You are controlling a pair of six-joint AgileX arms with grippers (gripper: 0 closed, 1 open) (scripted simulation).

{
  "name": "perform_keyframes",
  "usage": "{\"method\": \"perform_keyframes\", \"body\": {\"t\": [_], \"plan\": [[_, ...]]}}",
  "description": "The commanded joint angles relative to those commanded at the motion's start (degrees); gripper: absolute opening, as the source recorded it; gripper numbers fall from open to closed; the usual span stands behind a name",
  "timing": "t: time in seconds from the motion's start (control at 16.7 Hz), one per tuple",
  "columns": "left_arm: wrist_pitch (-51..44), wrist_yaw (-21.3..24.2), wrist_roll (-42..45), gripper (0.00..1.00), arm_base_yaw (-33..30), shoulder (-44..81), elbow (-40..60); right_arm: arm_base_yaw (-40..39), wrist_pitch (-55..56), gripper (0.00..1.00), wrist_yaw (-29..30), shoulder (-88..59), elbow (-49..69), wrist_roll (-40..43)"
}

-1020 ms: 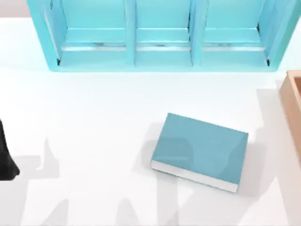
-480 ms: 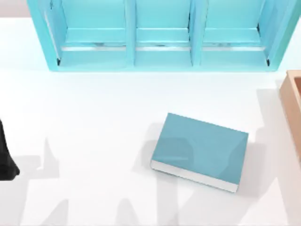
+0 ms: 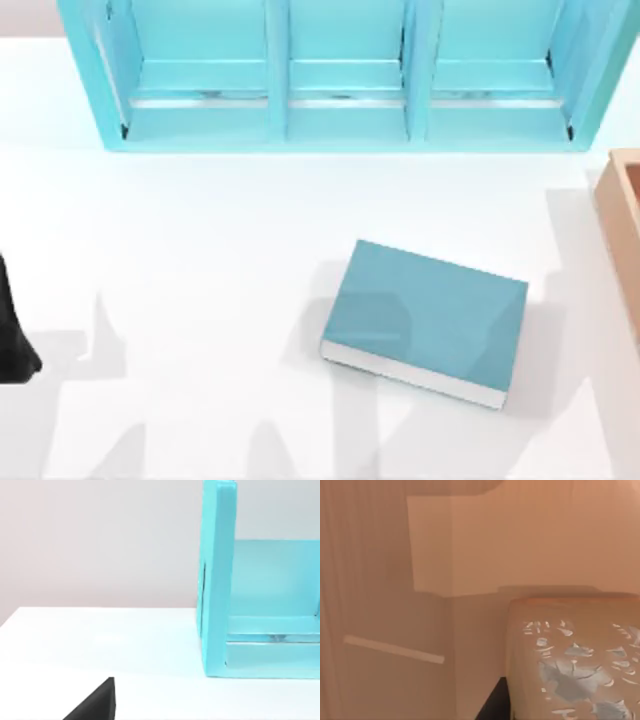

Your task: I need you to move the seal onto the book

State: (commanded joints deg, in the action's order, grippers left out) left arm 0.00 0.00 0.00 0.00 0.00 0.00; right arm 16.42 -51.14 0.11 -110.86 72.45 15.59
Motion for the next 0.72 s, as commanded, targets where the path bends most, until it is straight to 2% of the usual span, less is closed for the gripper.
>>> {"method": "perform_keyframes", "body": {"t": [0.54,0.72], "plan": [[0.0,0.0,0.0,1.0,0.0,0.0,0.0,0.03,-0.14,0.0,0.05,0.25,0.13,-0.18],[0.0,0.0,0.0,1.0,0.0,0.0,0.0,-0.07,-3.89,0.0,0.84,3.18,2.77,-3.71]]}}
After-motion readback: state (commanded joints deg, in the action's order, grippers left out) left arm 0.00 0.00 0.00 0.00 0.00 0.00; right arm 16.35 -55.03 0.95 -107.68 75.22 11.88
